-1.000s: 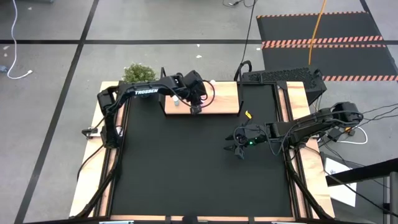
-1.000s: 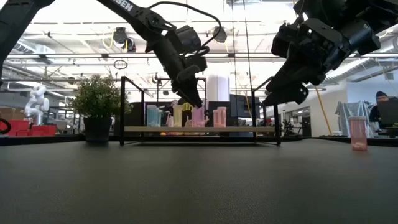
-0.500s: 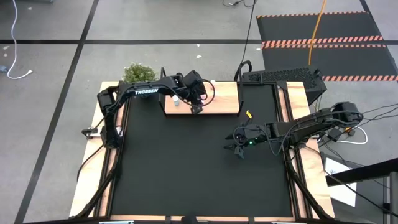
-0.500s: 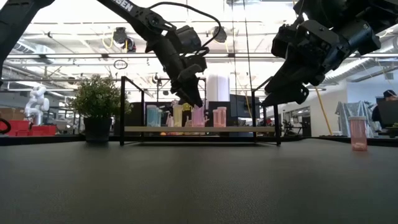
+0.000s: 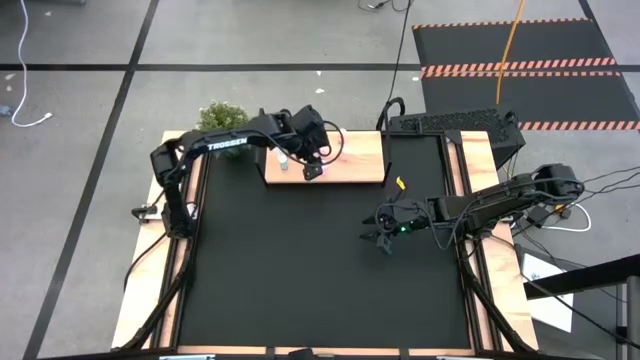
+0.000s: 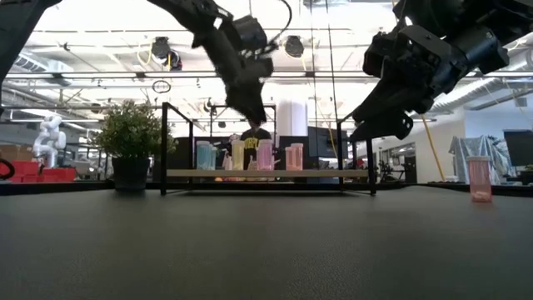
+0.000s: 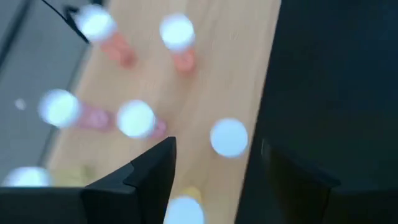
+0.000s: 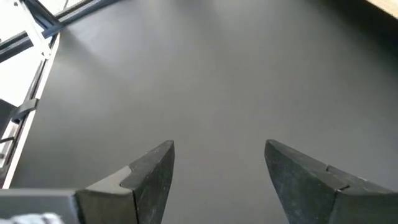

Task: Pick and place medicine bottles onto shelf by color
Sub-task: Put the orange pill bottle on the shelf

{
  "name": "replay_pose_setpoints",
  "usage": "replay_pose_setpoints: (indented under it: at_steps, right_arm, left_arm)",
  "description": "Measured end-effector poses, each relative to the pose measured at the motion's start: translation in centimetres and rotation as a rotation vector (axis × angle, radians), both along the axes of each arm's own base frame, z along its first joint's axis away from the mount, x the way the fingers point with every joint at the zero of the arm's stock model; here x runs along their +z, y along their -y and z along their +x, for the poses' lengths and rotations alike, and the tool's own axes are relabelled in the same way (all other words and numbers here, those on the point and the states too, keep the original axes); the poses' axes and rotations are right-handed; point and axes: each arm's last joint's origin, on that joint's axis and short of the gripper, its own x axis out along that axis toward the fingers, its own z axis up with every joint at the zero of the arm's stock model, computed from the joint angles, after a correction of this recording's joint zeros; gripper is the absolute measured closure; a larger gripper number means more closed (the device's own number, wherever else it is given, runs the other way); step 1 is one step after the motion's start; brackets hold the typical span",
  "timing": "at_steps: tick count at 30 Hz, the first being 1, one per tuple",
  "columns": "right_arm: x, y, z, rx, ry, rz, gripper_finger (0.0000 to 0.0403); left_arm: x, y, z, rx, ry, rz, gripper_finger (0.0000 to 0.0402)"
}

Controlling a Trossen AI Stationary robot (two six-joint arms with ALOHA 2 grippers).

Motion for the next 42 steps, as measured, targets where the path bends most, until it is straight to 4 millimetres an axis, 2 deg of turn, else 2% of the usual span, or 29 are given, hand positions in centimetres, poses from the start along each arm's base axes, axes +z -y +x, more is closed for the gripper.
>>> replay_pose_setpoints:
  at_steps: [7,12,16,21,28,31,36,42]
  right_arm:
    - [1.4,1.1,-0.4,-0.035,0.067,-0.02,0.0156]
    - [4.0,2.3,-1.3,-0.081,0.214,-0.028,0.0157]
    - [6.2,2.5,-2.6,-0.023,0.333,-0.133,0.0177]
    - [7.8,2.5,-4.4,-0.044,0.398,-0.105,0.0219]
    - [7.5,1.9,-7.2,0.008,0.273,0.137,0.0283]
    - [7.0,1.5,-8.3,0.038,0.2,0.107,0.0302]
    - [6.5,1.5,-10.7,0.024,0.05,-0.025,0.0305]
    - [7.7,1.9,-13.4,-0.001,-0.218,-0.14,0.0276]
  left_arm:
    - [5.6,0.4,0.2,0.002,0.091,0.109,0.0134]
    - [9.0,0.7,0.3,-0.001,0.175,0.149,0.0121]
    - [11.0,1.0,0.6,-0.012,0.25,0.184,0.0119]
    - [11.4,1.5,1.2,-0.021,0.307,0.201,0.0118]
    - [11.2,2.6,1.6,-0.022,0.299,0.155,0.0119]
    - [11.2,3.1,1.7,-0.039,0.296,0.14,0.0119]
    - [11.1,4.0,2.0,-0.063,0.294,0.13,0.0119]
    - [11.1,4.9,2.2,-0.086,0.29,0.124,0.0119]
